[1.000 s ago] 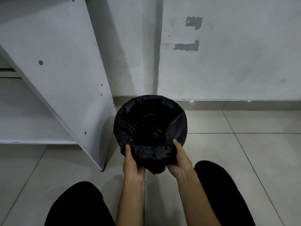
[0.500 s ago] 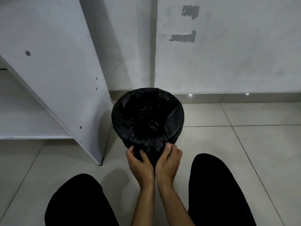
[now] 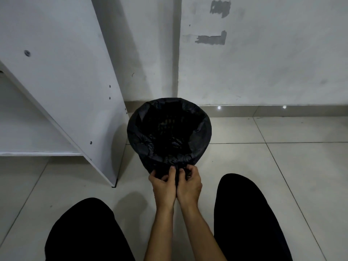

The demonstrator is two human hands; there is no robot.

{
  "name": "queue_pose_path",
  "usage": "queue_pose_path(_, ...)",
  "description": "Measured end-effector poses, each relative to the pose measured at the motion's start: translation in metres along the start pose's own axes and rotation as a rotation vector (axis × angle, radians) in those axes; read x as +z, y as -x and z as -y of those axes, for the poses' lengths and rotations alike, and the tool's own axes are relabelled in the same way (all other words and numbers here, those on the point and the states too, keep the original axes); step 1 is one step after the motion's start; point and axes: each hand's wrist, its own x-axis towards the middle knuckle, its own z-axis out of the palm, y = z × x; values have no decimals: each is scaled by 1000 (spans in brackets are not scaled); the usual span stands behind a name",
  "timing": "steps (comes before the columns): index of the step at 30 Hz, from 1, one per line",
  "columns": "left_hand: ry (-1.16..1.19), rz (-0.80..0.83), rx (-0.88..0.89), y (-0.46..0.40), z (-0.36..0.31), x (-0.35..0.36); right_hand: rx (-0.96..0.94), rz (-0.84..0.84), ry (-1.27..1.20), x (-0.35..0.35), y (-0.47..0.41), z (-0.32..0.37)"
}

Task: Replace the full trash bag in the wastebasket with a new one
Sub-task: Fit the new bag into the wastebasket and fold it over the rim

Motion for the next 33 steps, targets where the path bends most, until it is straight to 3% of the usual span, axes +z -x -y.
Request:
queue_pose_path(4, 61, 58, -70, -4, 3, 0, 58, -26, -119, 2, 4, -2)
queue_pose_path(8, 192, 150, -156, -2, 3, 1, 33, 21, -9, 2, 0, -6)
queue_pose_path(12, 288, 127, -191, -6, 6, -4, 7, 29, 27, 2, 0, -7)
queue_pose_path(15, 131, 120, -83, 0, 4, -2, -31, 26, 96, 2, -1, -9)
queue_pose_path(19, -120, -54, 88, 3, 4, -1, -69, 60, 148, 3, -5, -15)
queue_pose_path(22, -267, -75, 119, 0, 0, 0, 20, 63, 172, 7, -1, -16)
queue_pose_path(28, -290, 147, 17, 6, -15, 0, 94, 45, 93, -2, 0, -16)
queue_pose_path(33, -234, 201, 29, 8, -18, 0, -164, 81, 50, -2, 16, -20)
